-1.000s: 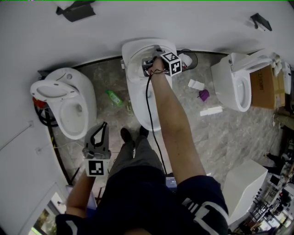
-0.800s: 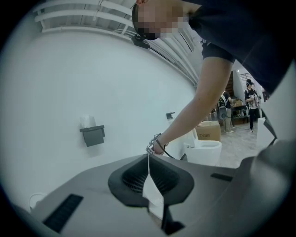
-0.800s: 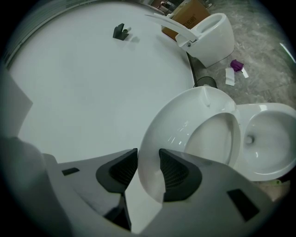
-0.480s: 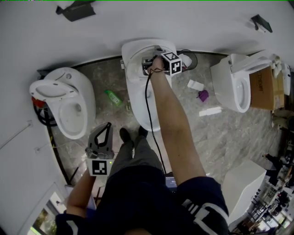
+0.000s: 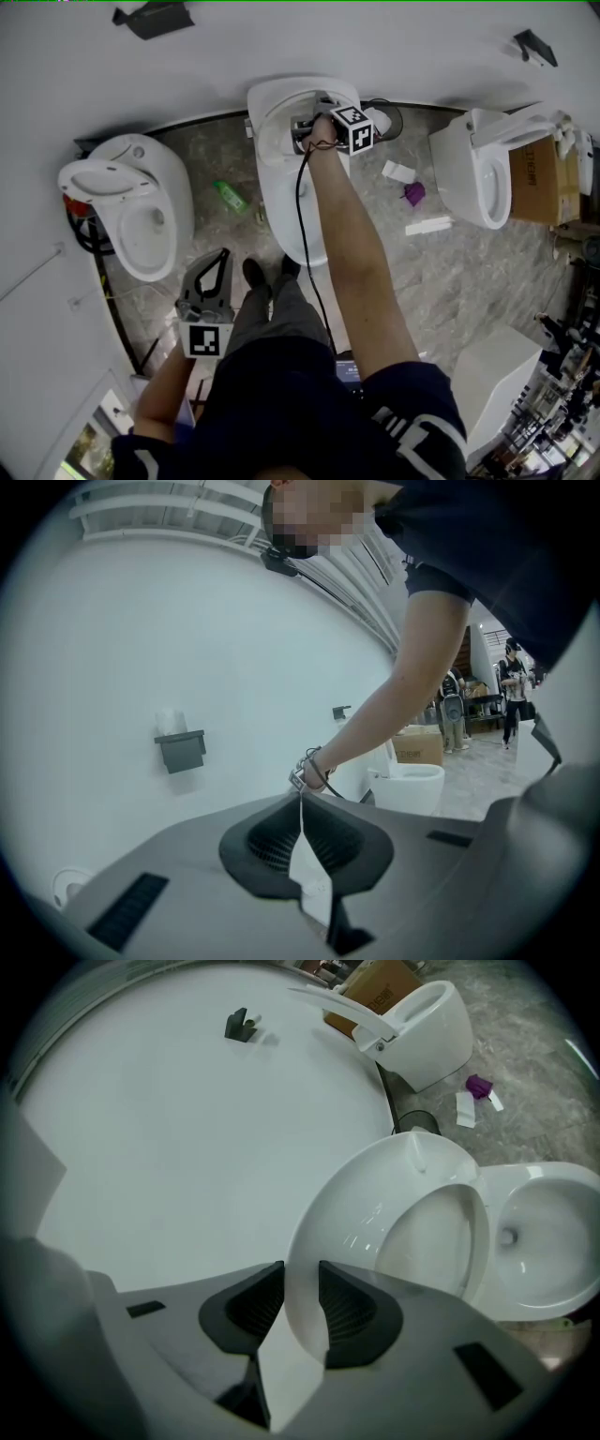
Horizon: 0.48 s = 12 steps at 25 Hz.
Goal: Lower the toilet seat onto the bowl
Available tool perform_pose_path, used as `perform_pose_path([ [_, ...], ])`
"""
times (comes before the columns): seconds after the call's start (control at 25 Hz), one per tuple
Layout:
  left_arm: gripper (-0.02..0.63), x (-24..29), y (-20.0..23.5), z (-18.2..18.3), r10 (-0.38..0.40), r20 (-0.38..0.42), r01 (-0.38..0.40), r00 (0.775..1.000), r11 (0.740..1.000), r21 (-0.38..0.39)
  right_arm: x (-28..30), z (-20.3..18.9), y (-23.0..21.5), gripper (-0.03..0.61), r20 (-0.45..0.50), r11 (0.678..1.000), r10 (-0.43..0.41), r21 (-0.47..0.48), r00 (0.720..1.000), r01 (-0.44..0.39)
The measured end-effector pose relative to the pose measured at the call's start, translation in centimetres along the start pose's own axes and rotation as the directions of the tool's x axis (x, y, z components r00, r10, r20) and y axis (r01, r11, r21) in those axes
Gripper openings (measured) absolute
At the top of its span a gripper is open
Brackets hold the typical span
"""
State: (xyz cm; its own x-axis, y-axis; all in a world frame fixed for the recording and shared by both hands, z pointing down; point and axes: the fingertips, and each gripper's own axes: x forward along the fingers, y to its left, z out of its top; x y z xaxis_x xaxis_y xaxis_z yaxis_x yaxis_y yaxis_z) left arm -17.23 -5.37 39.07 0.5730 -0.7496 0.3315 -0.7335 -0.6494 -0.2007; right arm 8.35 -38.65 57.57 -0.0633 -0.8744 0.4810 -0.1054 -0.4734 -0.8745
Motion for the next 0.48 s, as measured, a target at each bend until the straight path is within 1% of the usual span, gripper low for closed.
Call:
perform_pose_path([
  [0.2, 0.027, -0.34, -0.13, 0.25, -0.008, 0.007, 0.007, 1.000, 0.999, 0.034, -0.23, 0.00, 0.21, 0.118, -0.001, 1.000, 0.012, -0.009, 1.000, -0.012],
  [0.4, 0.027, -0.70, 0.12, -0.18, 0.007, -0.007, -0.007, 1.000, 1.000, 0.012, -0.61, -0.01, 0.30, 0.107, 0.001, 1.000, 0.022, 0.003, 1.000, -0.022],
  [0.48, 0.028, -0.82, 0.27, -0.19, 0.011, 0.001, -0.011, 1.000, 1.000, 0.006, -0.90, -0.11, 0.21, 0.106, -0.001, 1.000, 0.028, 0.004, 1.000, -0.028],
])
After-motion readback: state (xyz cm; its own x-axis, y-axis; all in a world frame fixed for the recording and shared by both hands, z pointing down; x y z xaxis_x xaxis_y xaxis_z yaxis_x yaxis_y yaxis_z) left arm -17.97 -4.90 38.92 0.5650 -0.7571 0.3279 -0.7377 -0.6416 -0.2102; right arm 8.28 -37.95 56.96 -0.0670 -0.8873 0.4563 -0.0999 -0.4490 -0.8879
